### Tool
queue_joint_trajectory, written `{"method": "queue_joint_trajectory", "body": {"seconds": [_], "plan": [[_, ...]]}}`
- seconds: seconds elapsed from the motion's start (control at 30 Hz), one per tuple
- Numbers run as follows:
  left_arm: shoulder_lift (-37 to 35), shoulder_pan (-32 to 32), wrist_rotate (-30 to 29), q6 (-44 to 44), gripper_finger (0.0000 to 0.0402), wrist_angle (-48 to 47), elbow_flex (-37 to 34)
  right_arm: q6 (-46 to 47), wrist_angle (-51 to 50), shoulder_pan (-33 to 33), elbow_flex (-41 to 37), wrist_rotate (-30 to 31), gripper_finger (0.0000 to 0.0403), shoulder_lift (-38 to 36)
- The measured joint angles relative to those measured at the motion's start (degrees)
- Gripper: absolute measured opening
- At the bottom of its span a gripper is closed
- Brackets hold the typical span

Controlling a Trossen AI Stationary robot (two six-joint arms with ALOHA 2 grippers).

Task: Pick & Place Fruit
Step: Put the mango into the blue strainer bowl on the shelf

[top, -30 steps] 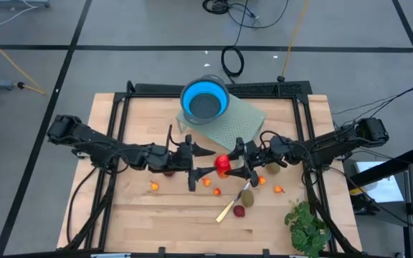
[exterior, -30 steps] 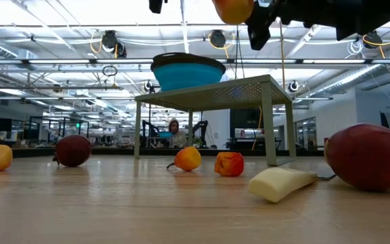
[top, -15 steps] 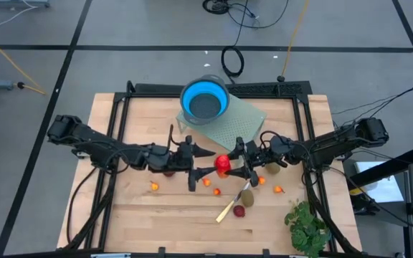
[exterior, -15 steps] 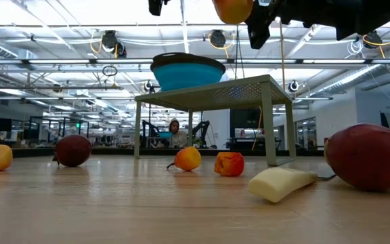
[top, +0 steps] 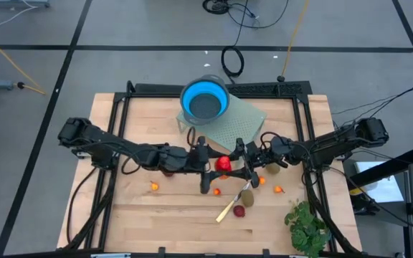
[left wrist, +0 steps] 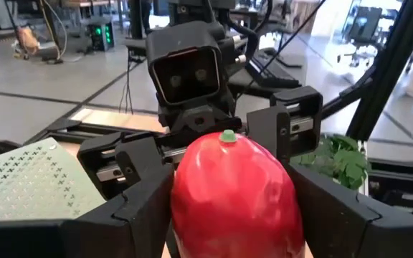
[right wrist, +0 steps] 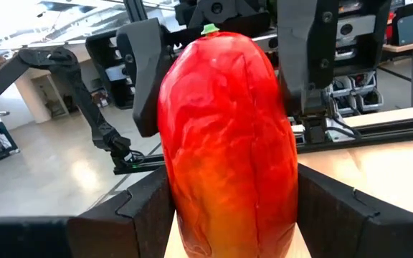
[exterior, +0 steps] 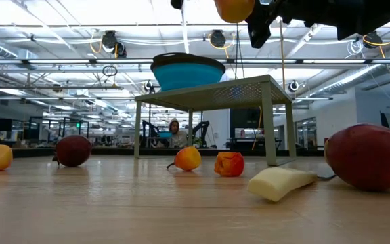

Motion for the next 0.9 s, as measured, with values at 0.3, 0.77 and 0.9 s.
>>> {"method": "queue_joint_trajectory", "body": {"seconds": [0.3, 0.77, 0.9], "plan": [[0.1, 0.2, 0.2, 0.0, 0.0257, -0.9, 0.4, 0.0, 0.2, 0.0, 0.0, 0.2, 0.0238, 0.0], [0.2, 0.2, -1.1, 1.4, 0.0193, -0.1, 0.4, 0.0, 0.3, 0.0, 0.0, 0.3, 0.0238, 0.0], [0.2, 0.2, -1.0, 1.4, 0.0193, -0.1, 0.4, 0.1, 0.3, 0.0, 0.0, 0.3, 0.0238, 0.0]]}}
